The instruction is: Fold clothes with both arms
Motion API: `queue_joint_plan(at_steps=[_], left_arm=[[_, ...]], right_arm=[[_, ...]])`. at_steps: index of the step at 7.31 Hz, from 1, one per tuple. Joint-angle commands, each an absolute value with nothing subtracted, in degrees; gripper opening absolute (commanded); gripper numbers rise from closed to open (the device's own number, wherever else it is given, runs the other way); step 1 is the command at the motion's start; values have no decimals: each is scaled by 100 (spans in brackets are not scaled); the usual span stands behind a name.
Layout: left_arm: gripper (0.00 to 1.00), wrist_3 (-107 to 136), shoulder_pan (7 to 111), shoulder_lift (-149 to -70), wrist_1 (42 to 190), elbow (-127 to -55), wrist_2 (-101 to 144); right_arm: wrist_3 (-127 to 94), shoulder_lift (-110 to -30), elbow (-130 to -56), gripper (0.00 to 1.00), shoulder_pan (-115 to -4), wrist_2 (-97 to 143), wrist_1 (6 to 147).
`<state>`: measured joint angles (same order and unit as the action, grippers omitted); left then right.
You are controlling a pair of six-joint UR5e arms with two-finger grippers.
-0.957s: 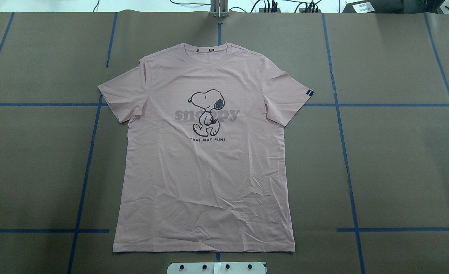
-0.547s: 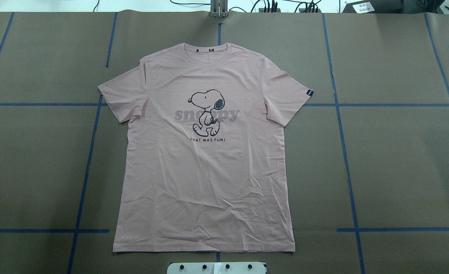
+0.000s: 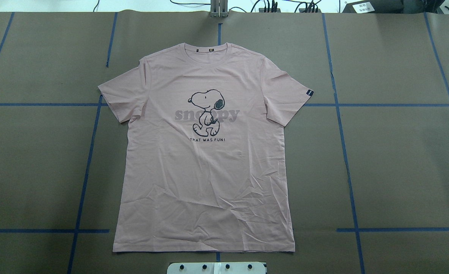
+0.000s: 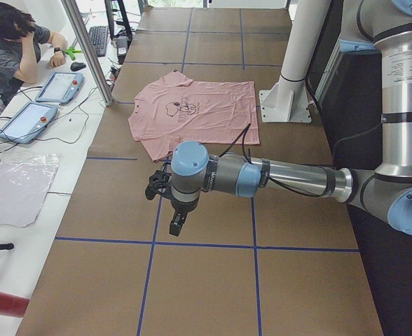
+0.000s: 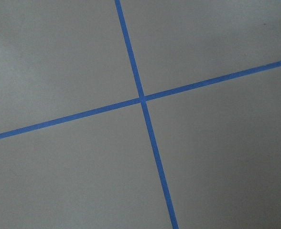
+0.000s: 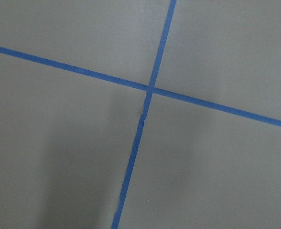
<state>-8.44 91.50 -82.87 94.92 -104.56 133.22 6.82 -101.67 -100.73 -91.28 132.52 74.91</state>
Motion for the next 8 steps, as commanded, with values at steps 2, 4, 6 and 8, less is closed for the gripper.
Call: queue_joint_plan(at_steps=[2,4,6,8], left_arm=[[100,-835,9149,-8419,10752,-10485,13316],[100,-826,9141,-8926,12428,-10233,13307],[100,-391,8966,-9613,12708,-9521,13472],[100,417,8571,-9729,13207,-9501,13518]], right_arm=[[449,-10038,-9880,100,-9123,13307,7014],[448,-9950,-9730,100,-9132,13839,6987],[-161,-9469,-9730,100,-9123,13887,6970],[-1760,-8783,-9756,100,-8581,13834,6943]])
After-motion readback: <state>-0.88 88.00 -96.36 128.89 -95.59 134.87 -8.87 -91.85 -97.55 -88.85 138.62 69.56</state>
